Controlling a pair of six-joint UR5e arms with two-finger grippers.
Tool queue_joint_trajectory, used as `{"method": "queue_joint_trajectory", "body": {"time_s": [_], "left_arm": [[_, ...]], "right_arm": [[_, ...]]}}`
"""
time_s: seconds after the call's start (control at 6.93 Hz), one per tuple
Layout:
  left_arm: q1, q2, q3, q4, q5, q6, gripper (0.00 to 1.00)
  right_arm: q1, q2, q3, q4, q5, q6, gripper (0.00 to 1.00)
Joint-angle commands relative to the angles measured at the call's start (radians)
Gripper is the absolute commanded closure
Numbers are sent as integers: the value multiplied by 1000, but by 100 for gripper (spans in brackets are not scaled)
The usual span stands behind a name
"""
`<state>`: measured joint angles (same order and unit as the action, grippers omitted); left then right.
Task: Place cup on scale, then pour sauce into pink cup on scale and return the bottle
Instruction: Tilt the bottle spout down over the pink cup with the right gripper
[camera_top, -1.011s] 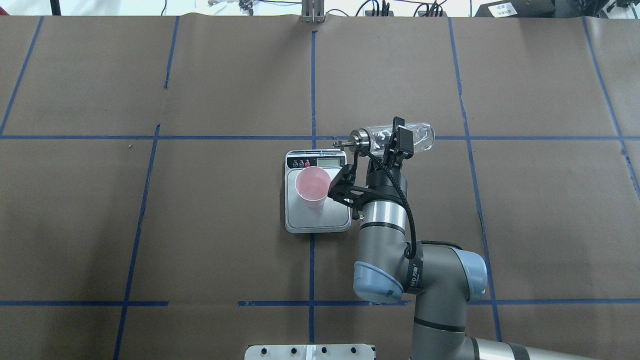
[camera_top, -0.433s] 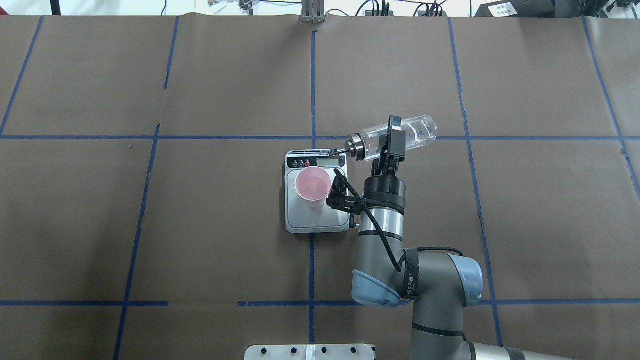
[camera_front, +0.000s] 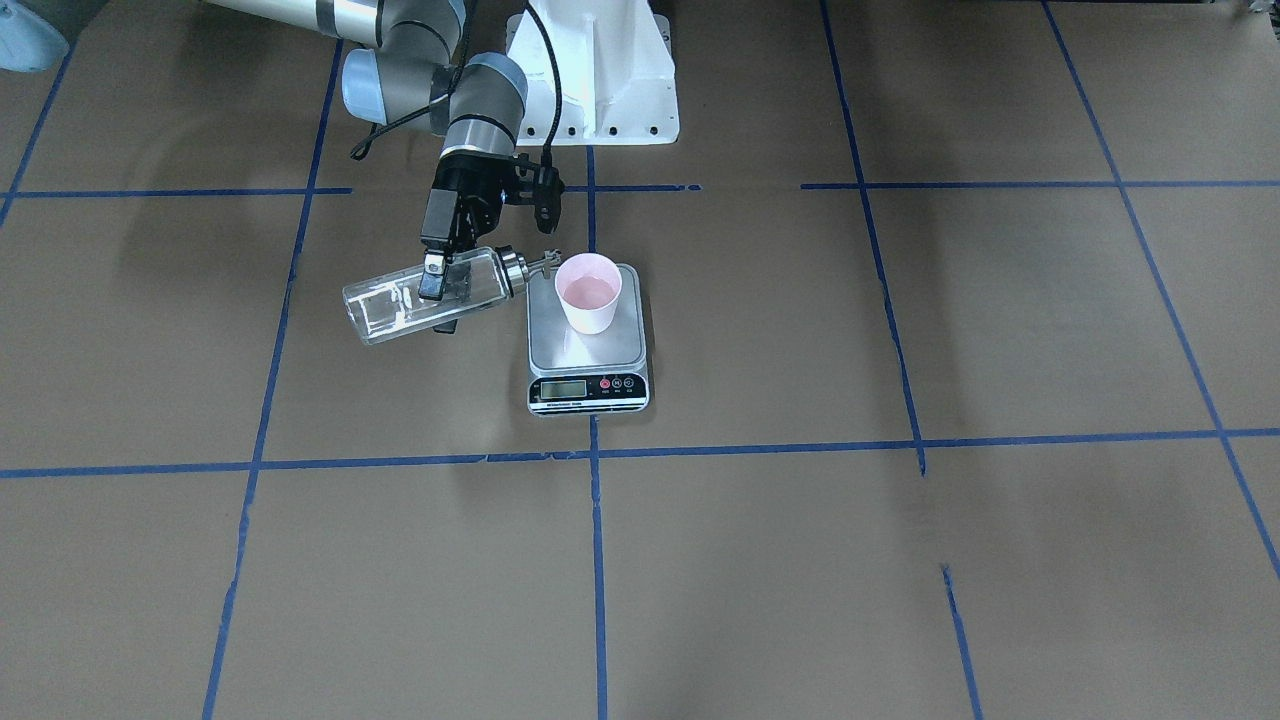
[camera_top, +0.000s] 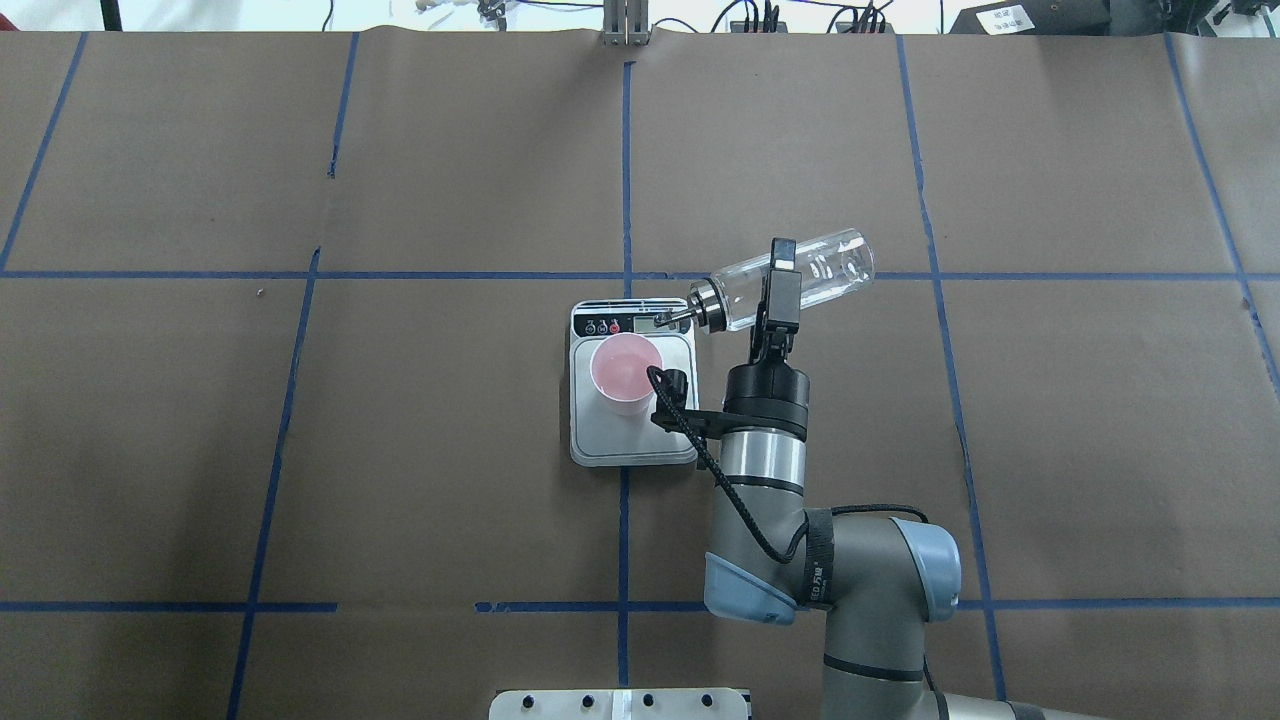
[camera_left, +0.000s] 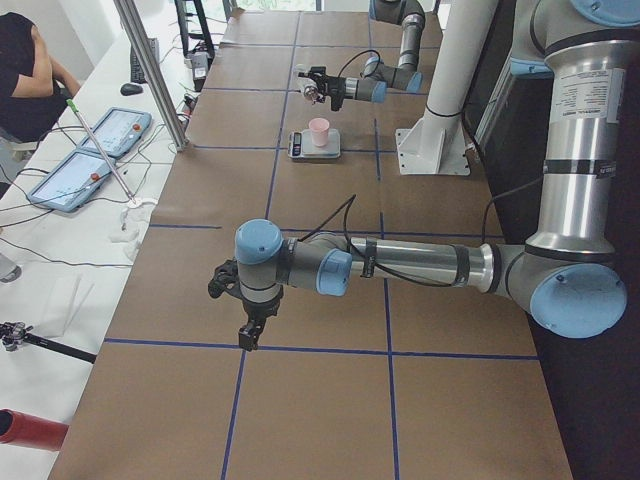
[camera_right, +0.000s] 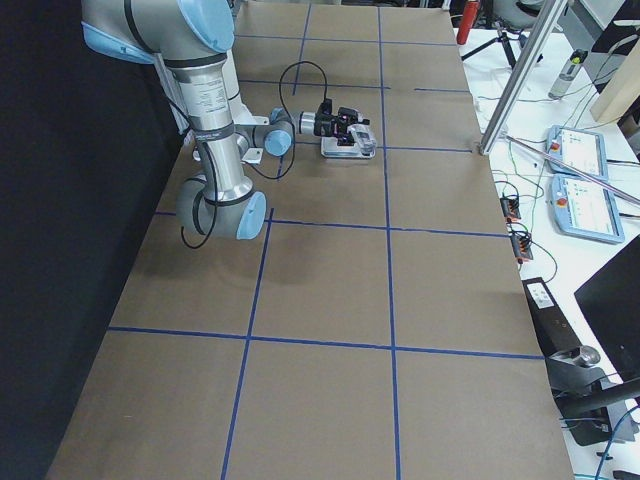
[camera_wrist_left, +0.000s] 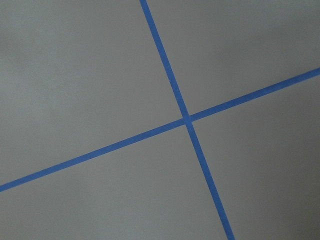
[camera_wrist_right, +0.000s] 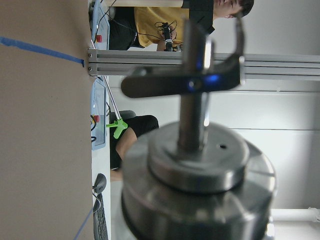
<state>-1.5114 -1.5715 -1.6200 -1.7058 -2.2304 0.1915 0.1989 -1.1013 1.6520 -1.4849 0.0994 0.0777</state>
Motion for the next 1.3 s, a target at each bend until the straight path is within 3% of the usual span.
{"method": "queue_joint_trajectory", "body": {"time_s": [0.0,0.58,1.15], "left_arm": [[0,-1,2,0,0,2,0],[0,-31,52,-2,2,6,0],[0,-44,55,6,0,5,0]], "right_arm": [[-4,3,-8,0,-61,-108,100],[-15,0,-32,0,-130,-176,100],[-13,6,-31,2,-203,-398,100]]}}
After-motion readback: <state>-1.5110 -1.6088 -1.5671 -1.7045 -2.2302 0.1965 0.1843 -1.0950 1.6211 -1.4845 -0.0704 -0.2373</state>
